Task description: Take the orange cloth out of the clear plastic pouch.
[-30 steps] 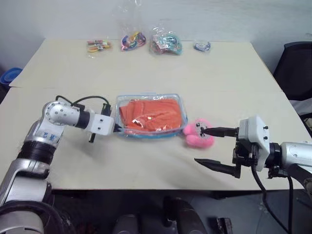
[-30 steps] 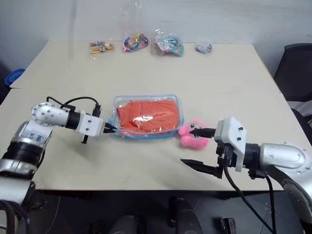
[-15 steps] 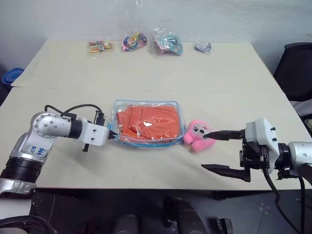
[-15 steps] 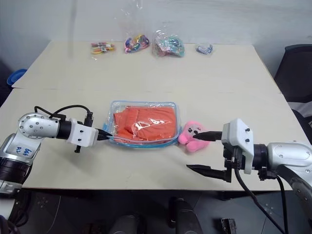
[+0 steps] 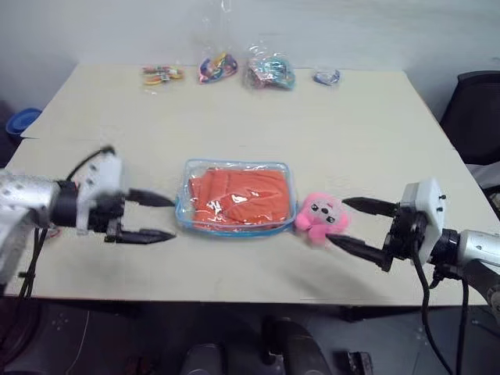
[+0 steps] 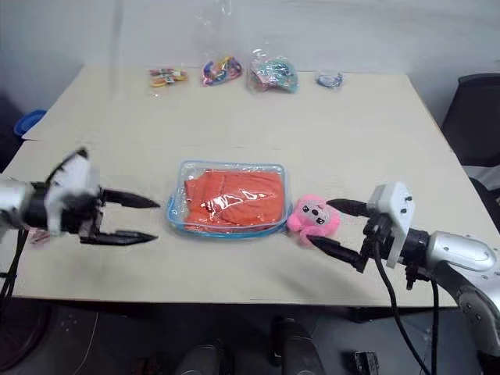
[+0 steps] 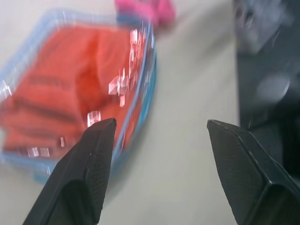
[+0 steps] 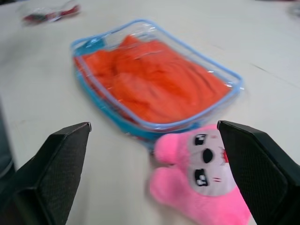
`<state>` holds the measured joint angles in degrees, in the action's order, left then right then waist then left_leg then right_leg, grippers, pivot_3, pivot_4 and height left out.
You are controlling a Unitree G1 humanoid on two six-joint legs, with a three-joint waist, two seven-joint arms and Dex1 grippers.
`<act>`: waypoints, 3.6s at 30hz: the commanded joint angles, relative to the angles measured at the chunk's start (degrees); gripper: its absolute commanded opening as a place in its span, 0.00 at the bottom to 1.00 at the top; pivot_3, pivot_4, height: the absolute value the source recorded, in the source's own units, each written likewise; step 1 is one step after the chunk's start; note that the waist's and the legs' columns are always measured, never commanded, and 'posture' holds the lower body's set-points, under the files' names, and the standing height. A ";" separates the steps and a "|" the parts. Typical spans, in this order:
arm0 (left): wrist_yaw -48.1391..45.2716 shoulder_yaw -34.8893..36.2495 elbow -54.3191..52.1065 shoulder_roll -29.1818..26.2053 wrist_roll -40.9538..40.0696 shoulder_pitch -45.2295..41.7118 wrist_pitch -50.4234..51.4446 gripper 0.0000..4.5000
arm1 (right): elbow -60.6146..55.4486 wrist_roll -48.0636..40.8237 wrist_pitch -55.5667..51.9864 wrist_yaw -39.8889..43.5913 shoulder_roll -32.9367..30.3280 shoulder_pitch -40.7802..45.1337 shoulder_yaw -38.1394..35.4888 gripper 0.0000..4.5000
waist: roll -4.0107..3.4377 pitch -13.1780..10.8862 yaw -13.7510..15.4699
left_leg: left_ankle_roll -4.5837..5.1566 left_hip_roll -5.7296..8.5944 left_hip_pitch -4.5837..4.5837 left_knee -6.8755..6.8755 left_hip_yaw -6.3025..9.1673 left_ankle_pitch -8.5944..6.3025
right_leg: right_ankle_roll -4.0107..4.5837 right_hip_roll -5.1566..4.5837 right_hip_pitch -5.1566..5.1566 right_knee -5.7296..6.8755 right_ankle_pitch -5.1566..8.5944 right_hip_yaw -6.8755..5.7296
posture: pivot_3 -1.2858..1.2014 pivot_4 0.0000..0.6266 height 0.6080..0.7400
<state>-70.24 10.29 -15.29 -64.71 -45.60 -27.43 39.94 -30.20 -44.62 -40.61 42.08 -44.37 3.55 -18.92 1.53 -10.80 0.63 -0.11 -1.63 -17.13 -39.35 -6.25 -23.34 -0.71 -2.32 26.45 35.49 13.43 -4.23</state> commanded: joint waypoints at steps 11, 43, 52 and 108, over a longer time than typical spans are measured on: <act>3.26 -7.63 -3.13 6.73 2.67 -6.87 2.21 0.73 | 8.76 3.37 -4.58 -14.51 11.11 2.95 5.01 1.00 | -0.13 0.04 -1.29 | -0.31 -0.14 0.06 0.02 -0.16 0.12 | 0.10 0.34 0.16 0.16 0.05 0.34 | 0.52 0.24 1.00; 3.70 -9.90 -3.56 10.56 7.49 -4.96 0.91 0.74 | -2.00 25.23 23.22 9.88 -2.58 2.18 24.43 0.01 | -0.15 0.02 -0.86 | -0.36 -0.18 0.10 0.08 -0.31 0.10 | 0.10 0.52 0.19 0.10 0.06 0.55 | 0.52 0.24 1.00; 2.21 -13.31 -5.22 10.46 11.41 -1.51 -2.46 0.74 | 11.48 35.61 33.21 17.45 2.54 11.71 38.70 0.12 | -0.13 0.02 -0.95 | -0.37 -0.19 0.14 0.08 -0.40 0.10 | 0.16 0.60 0.21 0.12 0.09 0.59 | 0.52 0.24 1.00; 6.28 -26.63 -1.47 24.89 27.37 -2.65 -2.84 0.00 | 43.05 54.95 69.28 13.19 5.79 34.04 35.37 0.79 | -0.13 0.03 -1.05 | -0.31 -0.27 0.17 -0.03 -0.42 0.09 | 0.18 0.50 0.21 0.26 0.07 0.63 | 0.52 0.24 1.00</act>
<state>-62.92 -17.86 -14.15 -38.88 -17.11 -30.65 37.82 12.50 10.49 26.63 55.87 -38.28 36.70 16.77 1.40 -10.77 -0.42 -0.42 -1.93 -16.94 -39.37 -6.67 -23.25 -0.52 -1.81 26.66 35.76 13.51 -3.60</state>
